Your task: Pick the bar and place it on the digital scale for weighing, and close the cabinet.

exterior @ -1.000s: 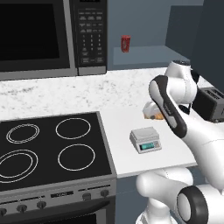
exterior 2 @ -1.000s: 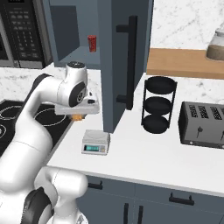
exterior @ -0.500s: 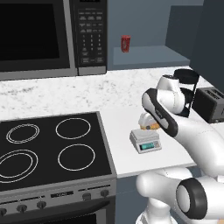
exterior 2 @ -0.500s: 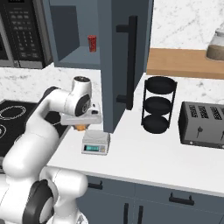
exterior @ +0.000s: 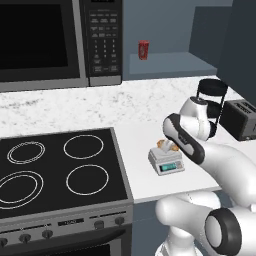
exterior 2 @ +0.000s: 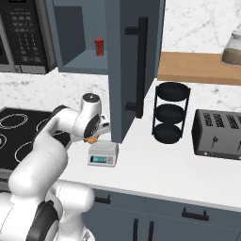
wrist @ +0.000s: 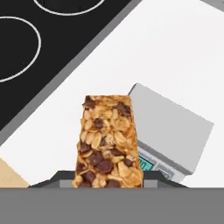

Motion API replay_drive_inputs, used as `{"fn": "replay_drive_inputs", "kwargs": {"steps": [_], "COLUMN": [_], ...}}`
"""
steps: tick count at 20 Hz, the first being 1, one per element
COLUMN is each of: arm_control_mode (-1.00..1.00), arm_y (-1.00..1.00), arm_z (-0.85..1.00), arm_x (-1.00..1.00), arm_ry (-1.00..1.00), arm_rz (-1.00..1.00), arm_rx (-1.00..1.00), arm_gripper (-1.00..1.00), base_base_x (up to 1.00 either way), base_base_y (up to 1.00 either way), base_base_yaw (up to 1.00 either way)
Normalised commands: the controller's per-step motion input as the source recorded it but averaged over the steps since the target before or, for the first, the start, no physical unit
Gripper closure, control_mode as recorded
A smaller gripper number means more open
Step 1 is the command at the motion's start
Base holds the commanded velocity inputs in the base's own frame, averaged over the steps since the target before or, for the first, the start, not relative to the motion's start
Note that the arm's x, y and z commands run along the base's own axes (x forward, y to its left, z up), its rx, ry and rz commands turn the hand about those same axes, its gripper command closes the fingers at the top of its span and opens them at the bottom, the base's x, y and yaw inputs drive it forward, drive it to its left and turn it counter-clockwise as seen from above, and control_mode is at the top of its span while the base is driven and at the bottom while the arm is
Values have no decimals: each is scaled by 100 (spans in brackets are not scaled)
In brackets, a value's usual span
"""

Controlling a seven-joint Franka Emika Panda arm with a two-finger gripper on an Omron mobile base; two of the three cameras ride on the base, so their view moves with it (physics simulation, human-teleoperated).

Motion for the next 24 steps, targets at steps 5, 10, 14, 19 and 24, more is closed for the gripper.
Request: {"fn": "replay_drive_inputs", "kwargs": {"steps": [5,10,14,19,24], "arm_control_mode": [-100,-100,-100,-100,-100], "arm_y": [-27,-17,-6,-2,-1], "arm_z": [-27,-24,-26,-22,-27], "arm_x": [32,35,42,41,25], "arm_ry": [-4,0,0,0,1], "arm_rz": [24,18,12,8,7], "arm_rx": [1,0,0,0,0], "arm_gripper": [100,100,100,100,100], "base_base_x": [0,0,0,0,0], "base_base_y": [0,0,0,0,0], "base_base_yaw": [0,0,0,0,0]}}
